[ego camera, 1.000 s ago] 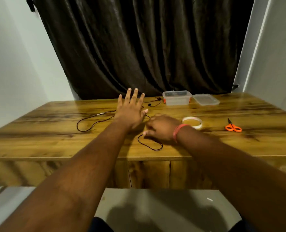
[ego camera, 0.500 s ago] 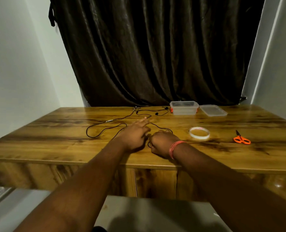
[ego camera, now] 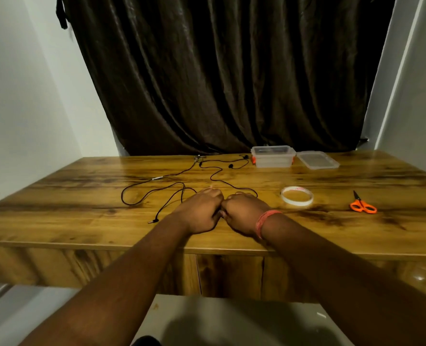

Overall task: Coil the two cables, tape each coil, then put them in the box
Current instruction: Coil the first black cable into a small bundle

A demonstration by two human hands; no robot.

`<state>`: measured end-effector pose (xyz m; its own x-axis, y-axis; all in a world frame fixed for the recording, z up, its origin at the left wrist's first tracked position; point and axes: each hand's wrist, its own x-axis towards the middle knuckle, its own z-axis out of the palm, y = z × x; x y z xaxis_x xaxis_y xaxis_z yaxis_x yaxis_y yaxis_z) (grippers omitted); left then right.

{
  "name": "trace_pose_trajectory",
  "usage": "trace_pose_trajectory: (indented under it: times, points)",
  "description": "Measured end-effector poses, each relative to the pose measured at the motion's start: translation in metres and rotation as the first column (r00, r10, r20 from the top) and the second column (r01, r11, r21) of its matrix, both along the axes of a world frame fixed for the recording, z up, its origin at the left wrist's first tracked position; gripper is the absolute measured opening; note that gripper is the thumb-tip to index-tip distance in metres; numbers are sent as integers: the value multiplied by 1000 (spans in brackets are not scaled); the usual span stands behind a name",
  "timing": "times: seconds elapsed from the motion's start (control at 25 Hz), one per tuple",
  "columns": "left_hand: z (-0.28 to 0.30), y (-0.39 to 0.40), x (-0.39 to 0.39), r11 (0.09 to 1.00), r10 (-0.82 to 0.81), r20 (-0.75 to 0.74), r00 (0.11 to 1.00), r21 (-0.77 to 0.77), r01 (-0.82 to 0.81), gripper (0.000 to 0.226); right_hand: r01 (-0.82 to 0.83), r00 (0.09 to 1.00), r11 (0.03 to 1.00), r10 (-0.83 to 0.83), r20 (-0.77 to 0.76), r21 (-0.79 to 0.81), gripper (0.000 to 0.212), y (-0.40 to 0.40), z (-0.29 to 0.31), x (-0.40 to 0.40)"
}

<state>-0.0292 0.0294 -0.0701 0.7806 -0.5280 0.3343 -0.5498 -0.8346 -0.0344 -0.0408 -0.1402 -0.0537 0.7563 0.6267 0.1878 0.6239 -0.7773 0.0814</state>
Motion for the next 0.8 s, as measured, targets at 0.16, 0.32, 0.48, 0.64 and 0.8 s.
trace_pose_trajectory:
  times: [0.16,0.32,0.48,0.64,0.8]
  points:
    - [-3,0,-4,999,-12,17,1000,-31,12,17,15,1000,998,-14,18,-61,23,4,1,-2]
    - [-10,2,-8,999,5,-27,1000,-37,-6,22,19,1000,999,-19,-15,-42,27,1,-1,-4]
    - [-16,3,-17,987,-2,-87,996,-158,-12,19,30,998,998,-27,49,-56,29,1,-2,-5]
    - [-14,0,-23,957,48,-109,993,-280,-77,16,-2,1000,997,0,28,79,20,4,-4,-6]
    - [-12,-1,-33,846,113,-154,982,-504,-177,19,-32,994,965,5,105,259,33,2,4,-4]
